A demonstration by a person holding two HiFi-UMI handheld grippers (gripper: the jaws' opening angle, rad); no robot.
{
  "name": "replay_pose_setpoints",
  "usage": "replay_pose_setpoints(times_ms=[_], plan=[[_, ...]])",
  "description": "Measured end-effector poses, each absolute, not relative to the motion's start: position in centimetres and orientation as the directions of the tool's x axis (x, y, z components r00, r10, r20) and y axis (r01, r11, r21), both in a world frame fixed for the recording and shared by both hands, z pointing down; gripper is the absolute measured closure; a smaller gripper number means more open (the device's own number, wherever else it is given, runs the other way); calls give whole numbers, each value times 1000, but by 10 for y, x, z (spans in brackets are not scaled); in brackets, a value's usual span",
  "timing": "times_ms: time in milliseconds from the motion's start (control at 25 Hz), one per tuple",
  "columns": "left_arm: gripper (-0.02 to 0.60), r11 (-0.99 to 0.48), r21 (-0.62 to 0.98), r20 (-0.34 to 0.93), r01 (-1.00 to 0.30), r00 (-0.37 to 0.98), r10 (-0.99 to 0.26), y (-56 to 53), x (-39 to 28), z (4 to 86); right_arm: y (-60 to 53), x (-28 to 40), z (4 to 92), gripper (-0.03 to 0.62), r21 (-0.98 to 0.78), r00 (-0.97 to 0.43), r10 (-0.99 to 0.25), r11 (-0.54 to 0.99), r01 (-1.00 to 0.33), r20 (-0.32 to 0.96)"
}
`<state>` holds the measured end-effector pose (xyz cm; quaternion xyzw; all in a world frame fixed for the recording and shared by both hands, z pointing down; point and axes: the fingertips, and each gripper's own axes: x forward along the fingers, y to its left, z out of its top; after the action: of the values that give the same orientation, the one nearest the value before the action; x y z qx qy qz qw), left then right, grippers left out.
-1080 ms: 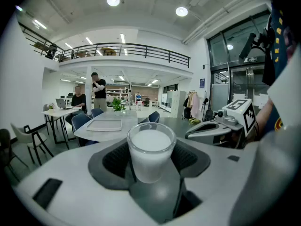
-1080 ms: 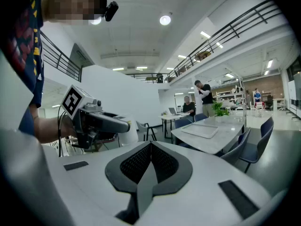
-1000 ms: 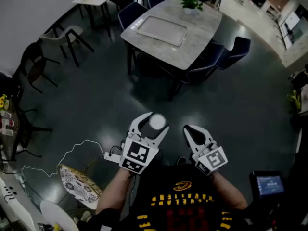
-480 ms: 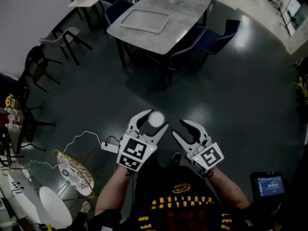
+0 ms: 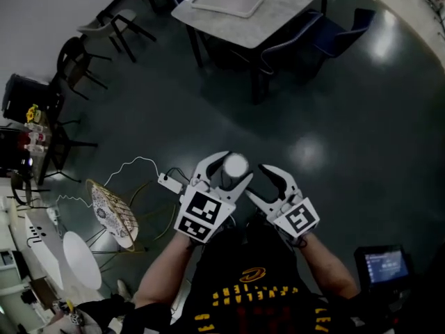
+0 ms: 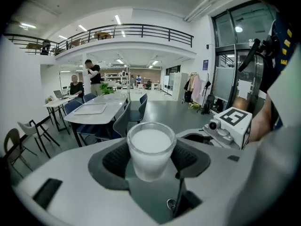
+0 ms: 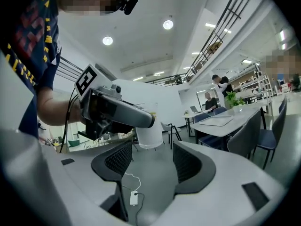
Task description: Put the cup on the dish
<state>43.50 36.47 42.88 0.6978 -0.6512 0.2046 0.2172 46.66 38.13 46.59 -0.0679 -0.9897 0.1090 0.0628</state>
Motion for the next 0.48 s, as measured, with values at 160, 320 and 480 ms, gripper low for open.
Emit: replay_pose_setpoints(times_ms=[160, 320, 480], plan=[[316, -48, 35, 556, -998, 59, -829, 359, 446, 423, 386, 458, 456, 336, -181, -985, 156, 973, 142, 68], [316, -52, 24, 551, -998, 57, -832, 363, 452, 420, 390, 451, 449, 336, -177, -987, 153, 974, 143, 47], [316, -52, 20, 545, -998, 55, -837, 362, 453, 414, 386, 448, 439, 338, -146, -990, 139, 980, 132, 37]])
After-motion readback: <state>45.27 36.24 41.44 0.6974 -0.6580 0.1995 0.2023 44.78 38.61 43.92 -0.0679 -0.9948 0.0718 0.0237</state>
